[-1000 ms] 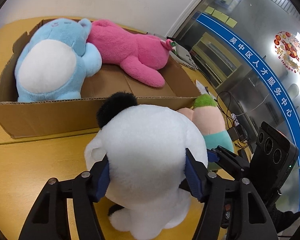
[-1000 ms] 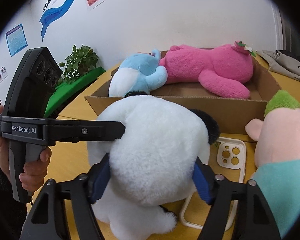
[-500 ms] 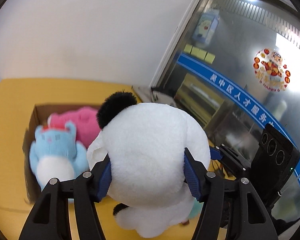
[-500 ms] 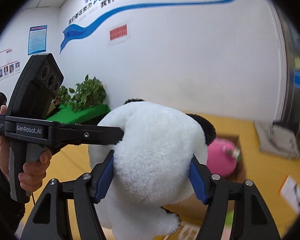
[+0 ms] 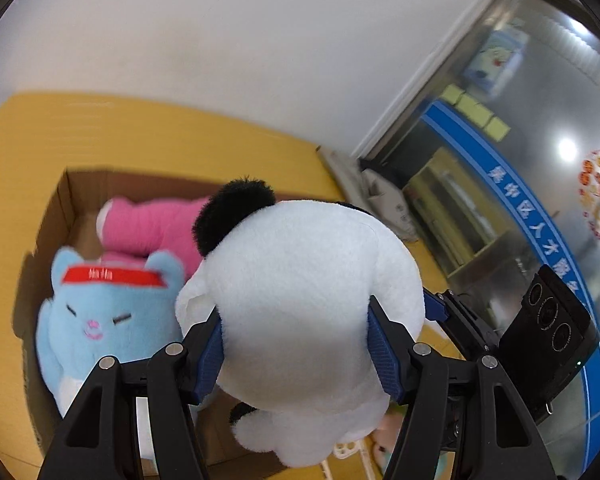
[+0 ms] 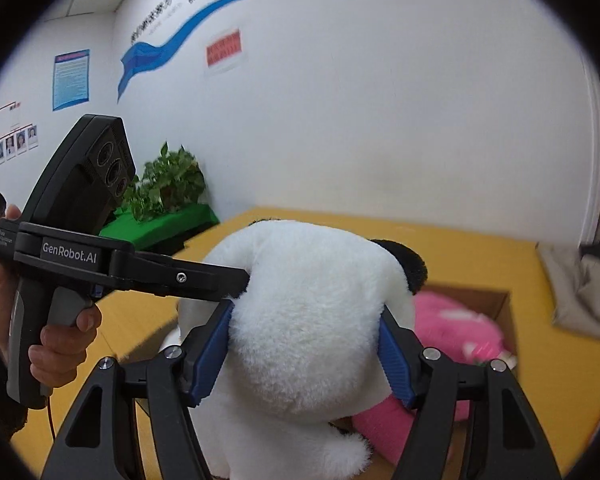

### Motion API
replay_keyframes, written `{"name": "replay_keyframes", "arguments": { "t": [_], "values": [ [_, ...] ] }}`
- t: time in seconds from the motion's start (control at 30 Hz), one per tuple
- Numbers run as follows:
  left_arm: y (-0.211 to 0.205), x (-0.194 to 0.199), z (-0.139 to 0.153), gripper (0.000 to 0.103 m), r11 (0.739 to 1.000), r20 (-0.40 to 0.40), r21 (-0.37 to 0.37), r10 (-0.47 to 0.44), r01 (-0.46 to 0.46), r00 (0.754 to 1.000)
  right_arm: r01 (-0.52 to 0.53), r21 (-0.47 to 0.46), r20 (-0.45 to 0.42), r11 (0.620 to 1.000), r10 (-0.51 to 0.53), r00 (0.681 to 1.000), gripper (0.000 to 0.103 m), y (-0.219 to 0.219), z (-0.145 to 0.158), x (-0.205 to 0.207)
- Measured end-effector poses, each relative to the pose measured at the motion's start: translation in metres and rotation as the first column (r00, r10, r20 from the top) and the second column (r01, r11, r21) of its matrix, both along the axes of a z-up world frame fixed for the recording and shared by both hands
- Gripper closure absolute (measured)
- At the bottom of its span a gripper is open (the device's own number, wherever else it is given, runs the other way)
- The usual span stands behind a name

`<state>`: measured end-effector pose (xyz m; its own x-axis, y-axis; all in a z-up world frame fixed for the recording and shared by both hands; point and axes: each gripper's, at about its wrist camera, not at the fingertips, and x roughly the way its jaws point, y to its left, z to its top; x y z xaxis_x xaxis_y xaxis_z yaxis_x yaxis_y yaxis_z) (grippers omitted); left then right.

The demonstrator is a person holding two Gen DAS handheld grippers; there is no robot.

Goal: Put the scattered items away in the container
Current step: 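Lift the panda with both grippers and carry it over the box, then lower the panda beside the blue bear and open both grippers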

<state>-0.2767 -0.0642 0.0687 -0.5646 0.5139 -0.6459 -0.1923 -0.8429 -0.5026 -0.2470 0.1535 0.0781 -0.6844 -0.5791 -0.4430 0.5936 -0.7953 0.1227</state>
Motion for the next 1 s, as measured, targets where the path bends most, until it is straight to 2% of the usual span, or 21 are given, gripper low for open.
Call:
{"name": "replay_keyframes", "arguments": {
  "t": [0.13,0.3,0.4,0.53,0.6,0.7,0.77,0.83,0.9,0.93,1.0],
  "values": [
    [0.007,-0.005,-0.033,0.035,0.999,0.039,-0.034,-0.006,0.007,0.999,0.005,0.029,0.118,1.000,-0.008,0.993,0.036,-0.010,-0.043,-0.019],
    [0.023,0.001,-0.048,0.034,0.994,0.025,-0.101,-0.025,0.027,0.999,0.034,0.035,0.223,0.999,-0.041,0.974,0.036,-0.007,-0.065,-0.022],
    [0.026,0.005,-0.051,0.032,0.993,0.013,-0.114,-0.023,0.024,1.000,0.056,0.051,0.241,0.997,-0.067,0.968,0.036,-0.004,-0.073,-0.019],
    [0.027,0.005,-0.050,0.027,0.991,0.013,-0.127,-0.030,0.032,0.999,0.058,0.081,0.264,0.995,-0.078,0.961,0.032,-0.004,-0.069,-0.020],
    [0.027,0.005,-0.051,0.026,0.991,0.016,-0.132,-0.036,0.038,0.999,0.045,0.115,0.259,0.992,-0.073,0.963,0.030,-0.002,-0.058,-0.018],
    [0.027,0.005,-0.051,0.024,0.990,0.018,-0.133,-0.036,0.038,0.999,0.077,0.062,0.177,0.995,-0.087,0.980,0.030,0.010,-0.016,-0.021],
    [0.028,0.007,-0.049,0.022,0.989,0.005,-0.142,-0.040,0.040,0.999,0.111,0.010,0.148,0.994,-0.112,0.983,0.034,0.018,0.010,-0.037],
    [0.030,0.013,-0.043,0.018,0.987,-0.021,-0.157,-0.042,0.038,0.999,0.143,0.042,0.151,0.989,-0.147,0.978,0.047,0.013,0.013,-0.060],
    [0.030,0.022,-0.037,0.017,0.985,-0.049,-0.167,-0.039,0.030,0.998,0.126,0.168,0.213,0.978,-0.161,0.964,0.076,-0.008,-0.013,-0.086],
    [0.031,0.027,-0.032,0.018,0.983,-0.074,-0.182,-0.034,0.019,0.997,0.108,0.221,0.237,0.969,-0.160,0.958,0.079,-0.018,-0.029,-0.089],
    [0.031,0.035,-0.021,0.019,0.977,-0.139,-0.212,-0.025,-0.005,0.990,0.106,0.304,0.232,0.947,-0.181,0.956,0.086,-0.033,-0.057,-0.088]
  ]
}}
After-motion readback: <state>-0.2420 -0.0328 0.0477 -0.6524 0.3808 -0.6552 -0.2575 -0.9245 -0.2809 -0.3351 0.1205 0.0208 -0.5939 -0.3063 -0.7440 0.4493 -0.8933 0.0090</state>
